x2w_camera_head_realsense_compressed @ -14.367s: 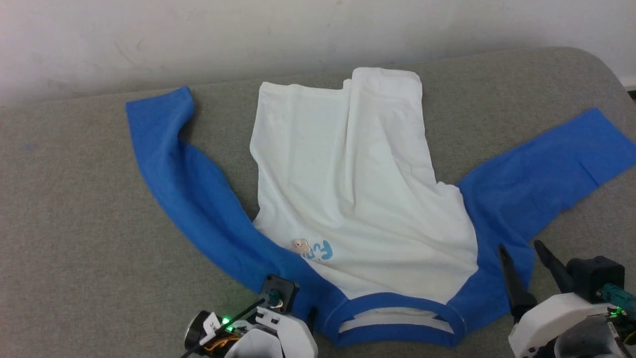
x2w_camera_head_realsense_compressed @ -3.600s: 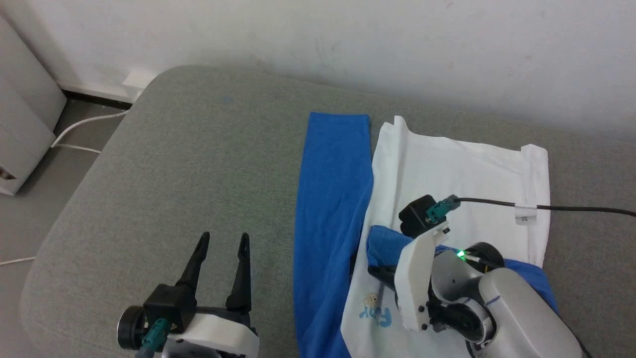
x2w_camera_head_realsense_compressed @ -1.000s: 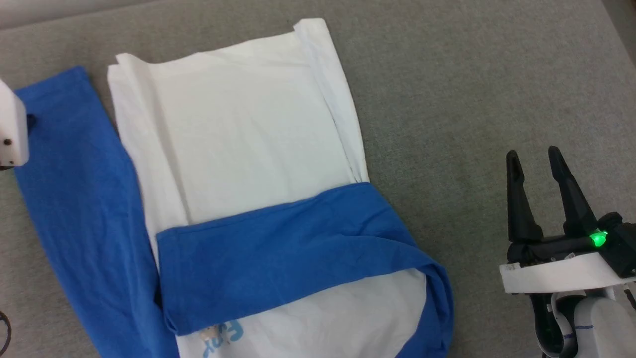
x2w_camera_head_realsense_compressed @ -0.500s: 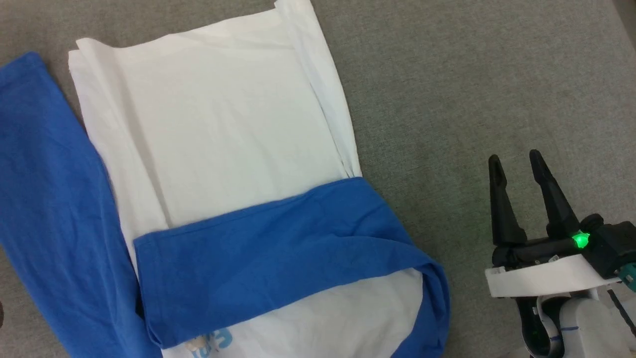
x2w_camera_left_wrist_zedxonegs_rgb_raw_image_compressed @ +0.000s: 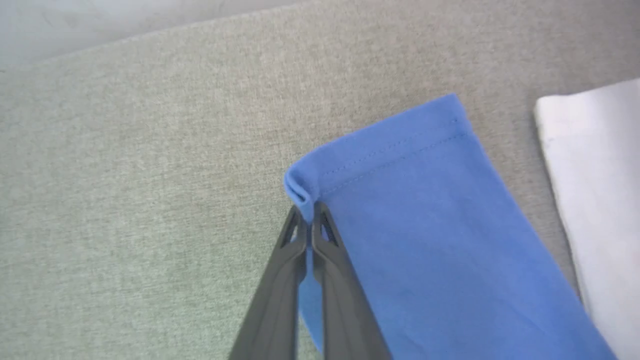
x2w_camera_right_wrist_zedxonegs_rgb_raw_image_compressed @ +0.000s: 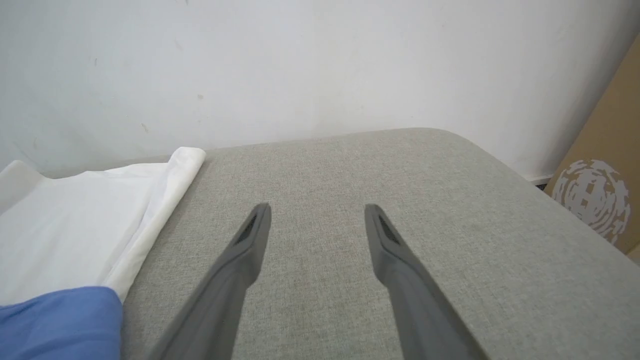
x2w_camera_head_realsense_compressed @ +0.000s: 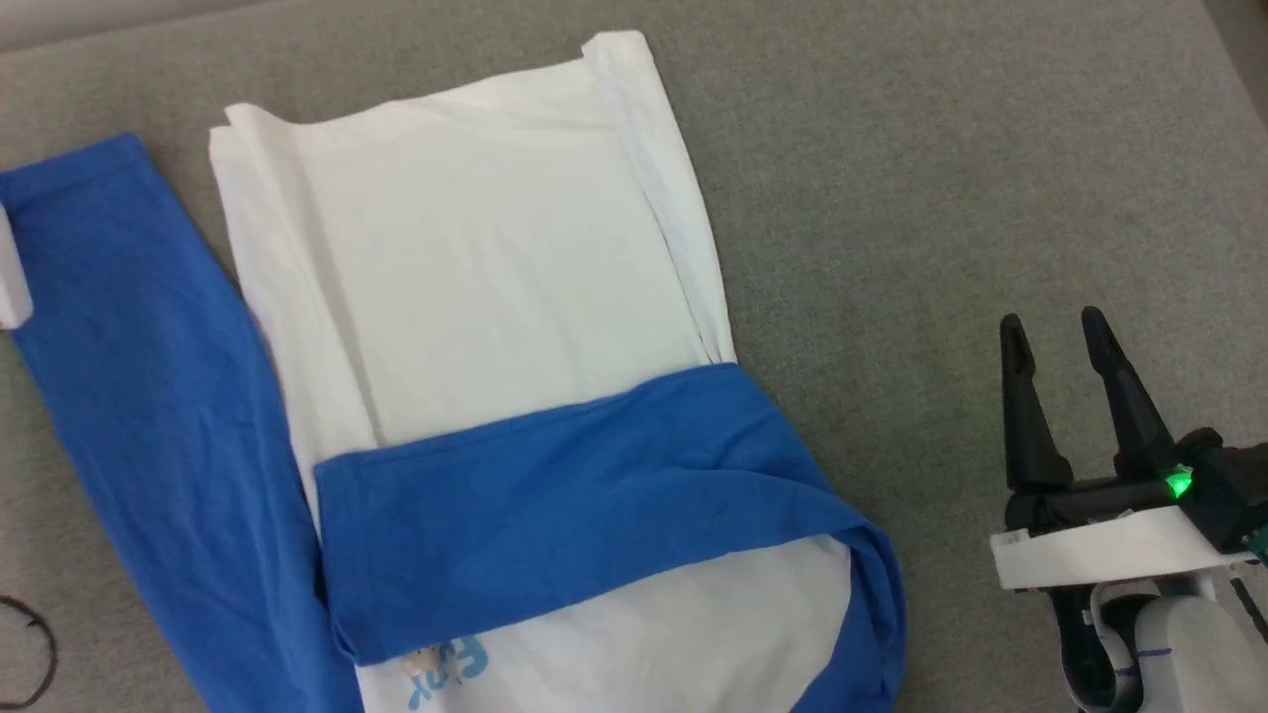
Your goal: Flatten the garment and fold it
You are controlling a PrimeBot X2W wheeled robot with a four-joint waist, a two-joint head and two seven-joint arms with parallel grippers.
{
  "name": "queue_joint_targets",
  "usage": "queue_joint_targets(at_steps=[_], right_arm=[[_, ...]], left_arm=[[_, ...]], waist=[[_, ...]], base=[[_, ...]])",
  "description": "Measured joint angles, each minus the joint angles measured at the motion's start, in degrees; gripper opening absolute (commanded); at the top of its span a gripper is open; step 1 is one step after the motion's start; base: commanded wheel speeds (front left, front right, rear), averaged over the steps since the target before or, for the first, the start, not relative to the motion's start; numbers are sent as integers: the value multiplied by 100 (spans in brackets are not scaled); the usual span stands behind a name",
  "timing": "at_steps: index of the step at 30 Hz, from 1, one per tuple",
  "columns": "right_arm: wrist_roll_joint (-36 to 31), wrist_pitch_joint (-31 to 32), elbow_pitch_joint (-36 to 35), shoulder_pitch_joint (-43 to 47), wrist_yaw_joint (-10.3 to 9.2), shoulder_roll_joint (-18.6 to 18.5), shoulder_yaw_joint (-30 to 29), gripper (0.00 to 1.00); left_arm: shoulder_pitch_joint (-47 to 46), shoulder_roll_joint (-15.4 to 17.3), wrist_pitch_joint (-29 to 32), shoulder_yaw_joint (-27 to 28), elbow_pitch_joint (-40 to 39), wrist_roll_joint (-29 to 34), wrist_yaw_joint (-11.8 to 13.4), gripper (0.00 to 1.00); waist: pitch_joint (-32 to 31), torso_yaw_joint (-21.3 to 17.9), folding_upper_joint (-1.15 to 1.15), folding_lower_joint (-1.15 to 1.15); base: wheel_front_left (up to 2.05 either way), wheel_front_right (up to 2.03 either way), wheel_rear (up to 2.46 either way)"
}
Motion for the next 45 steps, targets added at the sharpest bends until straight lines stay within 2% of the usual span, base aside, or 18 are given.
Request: queue_joint_targets(at_steps=[7,16,24,30,35,38,45], right_arm=[[-86,146,167,109,0,-37,-266,100],[-83,422,48,511,0,-183,-751,100],[-80,577,-68,810,0,-166,-744,100],[-80,662,-118,859,0,-155,-691,100],[-80,670,-133,862,0,-142,-712,100],[-75,672,-132,863,0,-132,-746,100],[-29,668,-115,834,0,-124,-795,100]], left_arm=[[140,-168,-853,-265,48,198,-62,0],[653,-670,-1437,-455,-970,186,1,0],[1495,-1528,-1274,-1078,-2629,127,346,0],[2119,-2328,-1244,-1886,-3333,130,554,0],[2495,-3036,-1432,-2627,-3138,275,653,0],[2632,-3333,-1605,-3023,-2800,355,658,0],[2481,-3562,-2216,-3579,-1866,467,931,0]], waist=[[-587,161,0,-1],[-1462,383,0,-2],[-2088,639,0,-3],[-2352,798,0,-2],[-2367,763,0,-1],[-2311,688,0,-1],[-2039,552,1,0]], base=[[0,0,0],[0,0,0],[0,0,0],[0,0,0],[0,0,0],[0,0,0],[0,0,0]])
